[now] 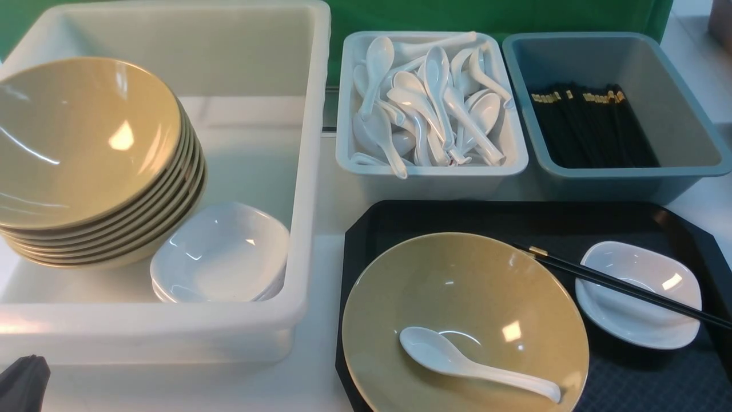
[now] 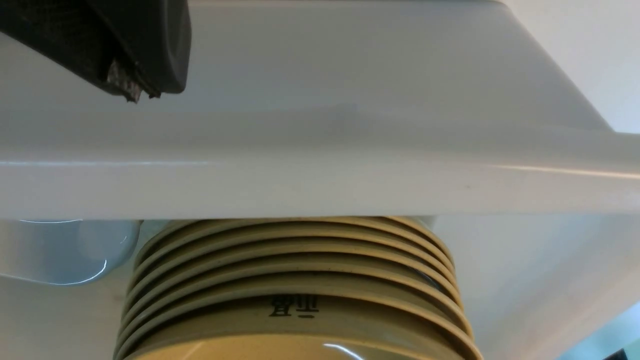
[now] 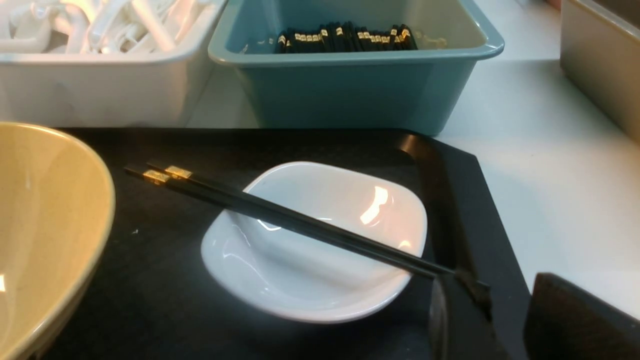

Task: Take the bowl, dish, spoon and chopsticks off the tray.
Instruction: Use the right arm to grab the chopsticks

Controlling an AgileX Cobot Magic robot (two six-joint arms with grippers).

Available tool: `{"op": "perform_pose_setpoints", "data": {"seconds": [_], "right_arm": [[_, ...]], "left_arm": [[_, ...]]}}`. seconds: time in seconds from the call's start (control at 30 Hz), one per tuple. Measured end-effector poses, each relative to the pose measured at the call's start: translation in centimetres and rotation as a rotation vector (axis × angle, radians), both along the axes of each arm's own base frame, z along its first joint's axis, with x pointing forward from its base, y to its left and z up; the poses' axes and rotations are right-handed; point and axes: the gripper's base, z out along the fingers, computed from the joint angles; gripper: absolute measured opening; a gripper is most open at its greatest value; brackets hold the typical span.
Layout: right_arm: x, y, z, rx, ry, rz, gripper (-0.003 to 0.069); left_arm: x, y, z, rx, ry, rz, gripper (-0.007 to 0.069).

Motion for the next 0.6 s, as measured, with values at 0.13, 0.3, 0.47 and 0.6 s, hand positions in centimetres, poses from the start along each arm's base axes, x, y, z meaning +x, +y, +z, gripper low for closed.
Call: {"op": "perform_pose_setpoints", "data": {"seconds": [0.13,0.3,0.47,0.6], "right_arm": [[0.0,0.0,0.0,0.0,0.0,0.0,0.0239],[0.0,0.0,0.0,0.001,0.0,0.0,0.0239],[0.0,0.0,0.0,0.002,0.0,-0.001,0.0239],[0.0,0.0,0.0,0.002,0.0,-0.001,0.0239]], "left_arm": [[0.0,0.0,0.0,0.0,0.0,0.0,-0.0008],[0.0,0.0,0.0,0.0,0.0,0.0,-0.0008],[0.0,0.0,0.0,0.0,0.0,0.0,-0.0008],[0.0,0.02,0.0,0.007,0.0,0.0,-0.0008]]}}
